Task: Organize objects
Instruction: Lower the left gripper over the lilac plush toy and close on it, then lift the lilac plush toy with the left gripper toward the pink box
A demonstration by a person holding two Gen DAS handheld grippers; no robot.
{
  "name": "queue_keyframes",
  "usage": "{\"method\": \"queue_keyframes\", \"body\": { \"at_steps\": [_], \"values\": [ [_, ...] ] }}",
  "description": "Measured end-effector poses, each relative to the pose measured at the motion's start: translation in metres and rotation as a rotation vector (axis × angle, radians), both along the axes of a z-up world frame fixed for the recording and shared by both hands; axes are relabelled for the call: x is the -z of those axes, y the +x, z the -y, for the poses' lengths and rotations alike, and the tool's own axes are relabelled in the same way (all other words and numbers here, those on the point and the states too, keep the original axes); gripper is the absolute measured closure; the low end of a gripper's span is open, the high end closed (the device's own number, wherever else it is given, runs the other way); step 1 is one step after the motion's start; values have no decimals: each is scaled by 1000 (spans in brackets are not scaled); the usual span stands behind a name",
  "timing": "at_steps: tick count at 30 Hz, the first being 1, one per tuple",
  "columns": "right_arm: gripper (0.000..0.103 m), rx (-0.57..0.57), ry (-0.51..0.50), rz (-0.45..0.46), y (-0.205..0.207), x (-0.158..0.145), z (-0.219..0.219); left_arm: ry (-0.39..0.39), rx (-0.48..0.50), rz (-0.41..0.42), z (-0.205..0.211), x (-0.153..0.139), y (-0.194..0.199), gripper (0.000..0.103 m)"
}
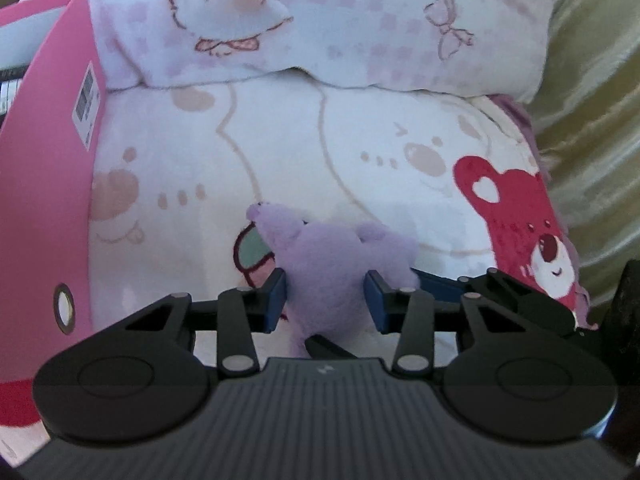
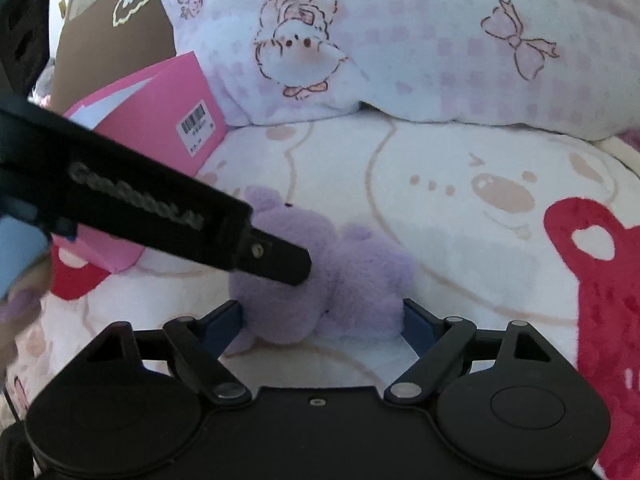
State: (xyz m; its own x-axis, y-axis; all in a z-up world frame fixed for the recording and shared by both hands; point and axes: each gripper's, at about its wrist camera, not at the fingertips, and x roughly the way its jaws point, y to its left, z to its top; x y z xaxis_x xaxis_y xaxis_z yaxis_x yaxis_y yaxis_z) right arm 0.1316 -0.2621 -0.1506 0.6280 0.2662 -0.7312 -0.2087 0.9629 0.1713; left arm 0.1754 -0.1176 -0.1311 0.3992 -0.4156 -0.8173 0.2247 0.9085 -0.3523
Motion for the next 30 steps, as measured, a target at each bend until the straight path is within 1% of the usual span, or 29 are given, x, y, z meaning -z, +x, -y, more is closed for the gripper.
{"method": "queue_keyframes", "body": {
  "at_steps": [4, 6, 10, 16, 20, 22, 24, 27, 30],
  "values": [
    [13, -14, -26, 47, -1, 8, -7, 5, -8, 27, 2, 1, -6, 62],
    [13, -8, -28, 49, -1, 10, -7, -6, -14, 26, 3, 1, -8, 62],
    [16, 2, -34, 64, -8, 4, -10, -8, -8, 44, 3, -6, -13, 62],
    [17, -4, -46, 66, -19, -4, -17, -26, 6, 49, -5, -16, -28, 62],
    [17, -29, -25, 39, -28, -9, -27, -47, 5, 29, -22, -20, -41, 62],
    [16, -50, -25, 24, -34, -10, -35, -55, -3, 2, -31, -21, -47, 62],
    [15, -58, -1, 11, -41, -12, -41, -53, -19, -33, -40, -21, -52, 62],
    [15, -52, 17, 2, -51, -13, -52, -66, -46, -66, -53, -23, -61, 62],
    [15, -54, 45, -8, -60, -15, -62, -44, -42, -81, -60, -25, -72, 62]
  ]
}}
